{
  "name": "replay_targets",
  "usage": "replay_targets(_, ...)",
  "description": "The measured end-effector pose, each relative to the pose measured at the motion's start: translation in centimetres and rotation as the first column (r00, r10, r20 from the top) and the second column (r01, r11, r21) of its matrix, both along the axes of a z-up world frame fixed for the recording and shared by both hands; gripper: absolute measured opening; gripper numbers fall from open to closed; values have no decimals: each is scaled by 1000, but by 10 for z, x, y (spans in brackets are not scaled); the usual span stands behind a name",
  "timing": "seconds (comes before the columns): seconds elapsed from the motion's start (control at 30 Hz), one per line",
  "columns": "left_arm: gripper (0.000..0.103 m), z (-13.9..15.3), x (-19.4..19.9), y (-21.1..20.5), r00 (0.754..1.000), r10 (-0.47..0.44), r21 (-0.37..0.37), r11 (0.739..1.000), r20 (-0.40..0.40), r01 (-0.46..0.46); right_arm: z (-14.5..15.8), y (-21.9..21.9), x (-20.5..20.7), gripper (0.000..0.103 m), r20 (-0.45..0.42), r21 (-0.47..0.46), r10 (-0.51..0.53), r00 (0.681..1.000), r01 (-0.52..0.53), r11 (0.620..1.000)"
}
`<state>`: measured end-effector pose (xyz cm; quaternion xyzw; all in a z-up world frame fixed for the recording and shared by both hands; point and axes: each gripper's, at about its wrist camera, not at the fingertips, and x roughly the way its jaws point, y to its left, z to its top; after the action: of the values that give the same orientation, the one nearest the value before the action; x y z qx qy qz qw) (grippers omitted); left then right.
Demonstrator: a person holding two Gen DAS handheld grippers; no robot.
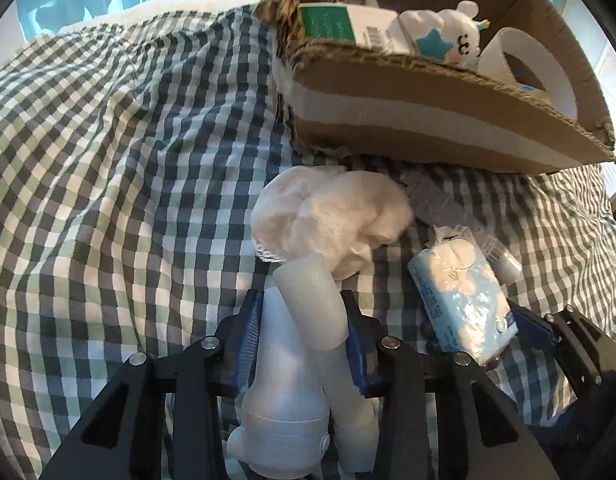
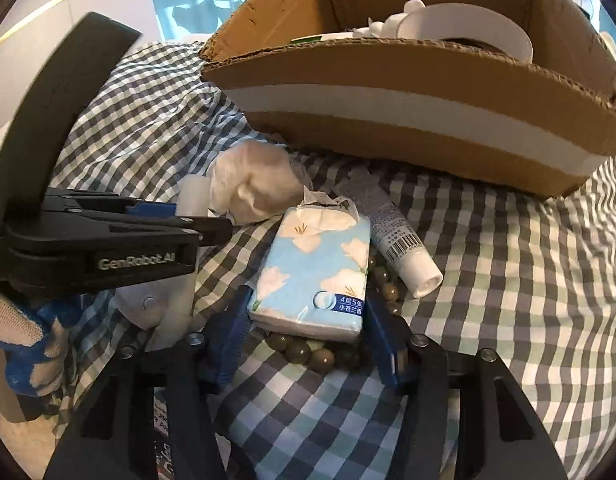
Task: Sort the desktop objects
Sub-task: 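Grasp the white plastic bottle with the left gripper while the right gripper grasps the blue tissue packet, then lift the bottle and tissue packet and carry them over the box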
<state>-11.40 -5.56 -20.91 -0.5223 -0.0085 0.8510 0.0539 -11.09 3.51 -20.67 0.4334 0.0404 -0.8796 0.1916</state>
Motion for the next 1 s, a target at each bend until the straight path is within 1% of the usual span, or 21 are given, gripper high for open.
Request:
replay_targets(0.27, 38, 29, 13, -3, 998, -10, 10, 1000, -68, 10, 18, 11, 9, 53, -48, -38, -35, 998, 34, 999)
replay_targets(0.4, 38, 48, 14, -2, 994, -19, 8, 1000, -110, 20, 35, 15, 19, 53, -87, -49, -48, 995, 44, 998)
replay_targets(0.43, 38, 50, 8, -7, 993, -23, 10, 1000, -120, 24, 39, 16, 21, 53, -99, -53, -51, 994, 46, 998)
replay_targets(0.53, 37, 59, 10, -7, 989, -28, 23, 999, -144, 31, 52, 24, 30, 53, -128, -60, -56, 990, 49, 997)
replay_targets(0.63, 37, 62, 11, 1, 985, -29, 21, 999, -172, 34, 63, 28, 34, 53, -151, -66, -65, 986, 55, 996)
replay_targets(0.7, 36, 68, 14, 1, 983, -32, 32, 999, -182, 38, 69, 31, 38, 53, -163, -72, -72, 984, 61, 996)
replay_targets(0.8, 36, 69, 25, 8, 979, -28, 38, 999, -201, 37, 79, 36, 40, 53, -177, -84, -83, 981, 69, 994)
replay_targets(0.9, 36, 75, 28, 7, 970, -28, 37, 999, -241, 38, 85, 36, 39, 53, -194, -98, -97, 976, 79, 992)
replay_targets(0.97, 36, 83, 32, 8, 956, -31, 27, 999, -293, 40, 89, 36, 40, 53, -203, -105, -105, 973, 84, 991)
replay_targets(1.0, 36, 89, 36, 9, 944, -32, 16, 999, -328, 40, 91, 37, 40, 53, -209, -109, -108, 972, 87, 990)
